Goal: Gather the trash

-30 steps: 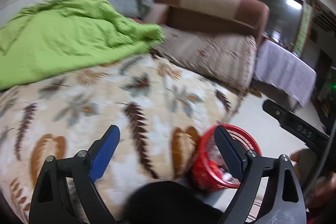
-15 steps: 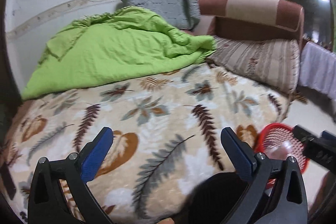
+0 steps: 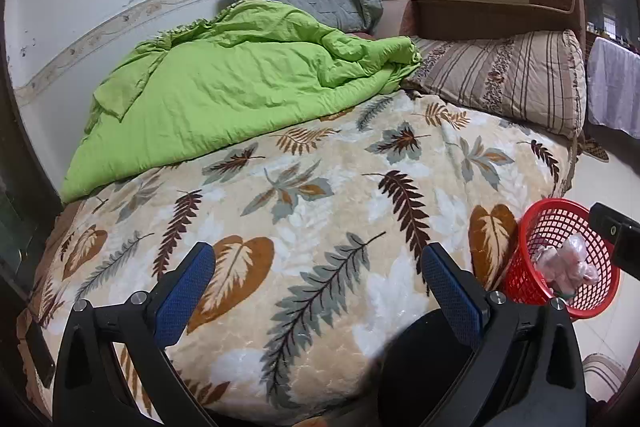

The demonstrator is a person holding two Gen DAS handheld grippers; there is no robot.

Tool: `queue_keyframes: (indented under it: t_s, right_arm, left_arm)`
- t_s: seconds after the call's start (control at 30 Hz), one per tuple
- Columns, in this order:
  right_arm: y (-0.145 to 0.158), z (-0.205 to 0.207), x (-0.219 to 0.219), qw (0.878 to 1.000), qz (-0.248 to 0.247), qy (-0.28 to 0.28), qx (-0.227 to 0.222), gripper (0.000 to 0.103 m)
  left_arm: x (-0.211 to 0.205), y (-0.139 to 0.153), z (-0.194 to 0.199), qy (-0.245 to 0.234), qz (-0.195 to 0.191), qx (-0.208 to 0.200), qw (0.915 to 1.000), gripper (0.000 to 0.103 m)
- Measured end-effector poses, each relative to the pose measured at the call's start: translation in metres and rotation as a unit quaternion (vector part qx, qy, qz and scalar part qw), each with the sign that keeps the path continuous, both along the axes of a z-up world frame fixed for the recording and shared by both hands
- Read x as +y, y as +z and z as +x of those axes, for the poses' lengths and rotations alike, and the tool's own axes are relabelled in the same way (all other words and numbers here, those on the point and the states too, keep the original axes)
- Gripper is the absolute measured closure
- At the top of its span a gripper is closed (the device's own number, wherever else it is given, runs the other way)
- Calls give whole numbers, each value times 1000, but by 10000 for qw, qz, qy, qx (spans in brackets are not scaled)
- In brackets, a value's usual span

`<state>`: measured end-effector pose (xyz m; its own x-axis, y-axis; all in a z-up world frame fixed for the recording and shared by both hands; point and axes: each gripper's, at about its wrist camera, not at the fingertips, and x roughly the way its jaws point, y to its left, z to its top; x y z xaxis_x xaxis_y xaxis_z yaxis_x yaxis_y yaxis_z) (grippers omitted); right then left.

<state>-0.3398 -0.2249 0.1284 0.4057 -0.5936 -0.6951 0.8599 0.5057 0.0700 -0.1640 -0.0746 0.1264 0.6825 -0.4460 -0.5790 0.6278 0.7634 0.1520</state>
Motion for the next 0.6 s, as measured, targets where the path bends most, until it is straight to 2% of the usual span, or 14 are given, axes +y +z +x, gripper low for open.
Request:
queue_keyframes:
  t_s: [0.4, 0.6]
  right_arm:
    - [-3, 1, -4, 10000, 63, -4, 16, 0]
    - [-3, 2, -4, 10000, 63, 0, 24, 0]
  left_arm:
    - [-2, -8, 4, -155, -115, 351, 9992, 1]
    - [-2, -9, 5, -159, -112, 362, 9992, 1]
